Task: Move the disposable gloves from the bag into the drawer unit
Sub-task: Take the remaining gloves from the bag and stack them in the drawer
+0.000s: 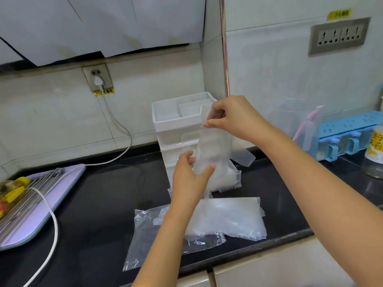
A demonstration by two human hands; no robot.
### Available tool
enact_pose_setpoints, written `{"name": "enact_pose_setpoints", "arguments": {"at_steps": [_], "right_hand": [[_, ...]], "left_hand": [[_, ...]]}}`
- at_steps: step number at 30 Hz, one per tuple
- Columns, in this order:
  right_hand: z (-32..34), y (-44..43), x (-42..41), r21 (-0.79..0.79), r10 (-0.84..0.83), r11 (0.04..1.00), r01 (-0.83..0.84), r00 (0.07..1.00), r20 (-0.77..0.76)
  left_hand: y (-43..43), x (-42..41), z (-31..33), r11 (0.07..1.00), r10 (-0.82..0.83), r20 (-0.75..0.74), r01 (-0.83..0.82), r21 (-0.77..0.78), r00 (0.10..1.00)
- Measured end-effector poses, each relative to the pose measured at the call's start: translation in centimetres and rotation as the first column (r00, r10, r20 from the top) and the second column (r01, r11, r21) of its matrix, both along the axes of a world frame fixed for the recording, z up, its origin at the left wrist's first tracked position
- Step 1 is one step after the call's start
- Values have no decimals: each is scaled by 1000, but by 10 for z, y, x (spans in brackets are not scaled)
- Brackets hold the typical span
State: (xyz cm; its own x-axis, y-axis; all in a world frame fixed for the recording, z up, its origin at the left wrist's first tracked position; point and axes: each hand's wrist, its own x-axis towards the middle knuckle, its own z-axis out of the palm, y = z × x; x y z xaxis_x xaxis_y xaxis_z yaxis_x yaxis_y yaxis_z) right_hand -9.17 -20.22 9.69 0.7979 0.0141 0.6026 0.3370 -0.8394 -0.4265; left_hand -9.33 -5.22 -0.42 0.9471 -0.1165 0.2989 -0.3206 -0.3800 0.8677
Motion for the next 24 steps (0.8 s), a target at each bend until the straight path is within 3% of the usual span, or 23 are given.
{"name": "enact_pose_setpoints", "arguments": {"at_steps": [6, 10, 13, 16, 20, 24], "right_hand": [[14, -14, 29, 141, 87, 987, -77, 994, -66], [7, -27, 26, 398, 214, 890, -222, 975, 65], [-11, -42, 16, 441, 289, 855, -271, 957, 28], [-38, -52, 18, 346, 295, 910, -229, 944, -150], [-69, -50, 43, 77, 140, 990, -119, 895, -424], [-80, -42, 63, -202, -37, 972, -122, 767, -641]], "left_hand": [[15, 57, 31, 988, 98, 235, -123, 94, 967], [30, 59, 52, 981, 93, 528, -167, 94, 844], [37, 49, 39, 971, -12, 626, -139, 193, 780], [36, 52, 18, 930, -155, 492, -42, 366, 856], [25, 70, 3, 826, -196, 161, 75, 559, 967], [13, 89, -5, 721, -198, -127, 233, 653, 972]]}}
